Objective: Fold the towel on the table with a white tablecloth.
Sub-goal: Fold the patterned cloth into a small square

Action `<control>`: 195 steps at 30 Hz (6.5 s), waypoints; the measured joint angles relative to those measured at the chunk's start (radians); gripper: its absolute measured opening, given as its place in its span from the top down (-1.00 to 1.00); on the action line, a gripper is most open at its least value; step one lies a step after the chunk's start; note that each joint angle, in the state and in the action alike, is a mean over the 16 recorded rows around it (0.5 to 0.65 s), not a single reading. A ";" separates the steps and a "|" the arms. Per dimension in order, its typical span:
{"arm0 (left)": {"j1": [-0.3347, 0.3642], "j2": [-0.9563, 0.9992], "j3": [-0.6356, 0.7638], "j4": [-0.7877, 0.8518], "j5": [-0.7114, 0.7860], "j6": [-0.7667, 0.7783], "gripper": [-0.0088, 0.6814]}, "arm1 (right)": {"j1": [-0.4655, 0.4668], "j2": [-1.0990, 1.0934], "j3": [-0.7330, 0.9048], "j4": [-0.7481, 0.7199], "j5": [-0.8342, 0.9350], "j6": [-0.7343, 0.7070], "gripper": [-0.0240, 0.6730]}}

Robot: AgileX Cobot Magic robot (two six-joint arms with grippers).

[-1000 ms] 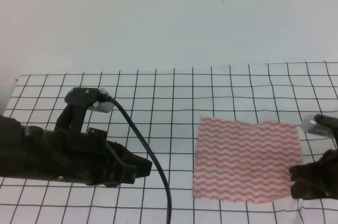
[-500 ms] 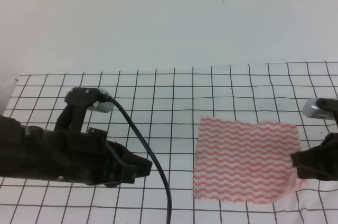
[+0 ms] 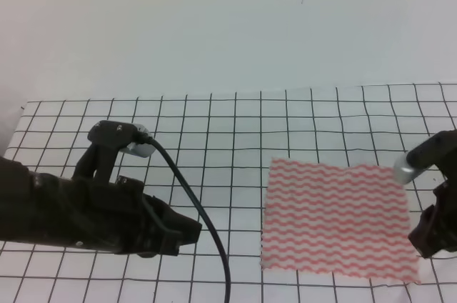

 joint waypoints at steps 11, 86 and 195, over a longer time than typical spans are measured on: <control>0.000 0.000 0.000 0.031 0.007 0.000 0.98 | 0.113 0.000 -0.010 -0.227 0.059 -0.060 0.22; -0.251 0.565 -0.423 0.164 -0.032 0.420 0.16 | 0.188 0.100 -0.113 -0.458 -0.099 0.210 0.92; -0.250 0.887 -0.867 0.513 -0.241 0.319 0.98 | 0.117 0.224 -0.113 -0.516 -0.536 0.274 0.86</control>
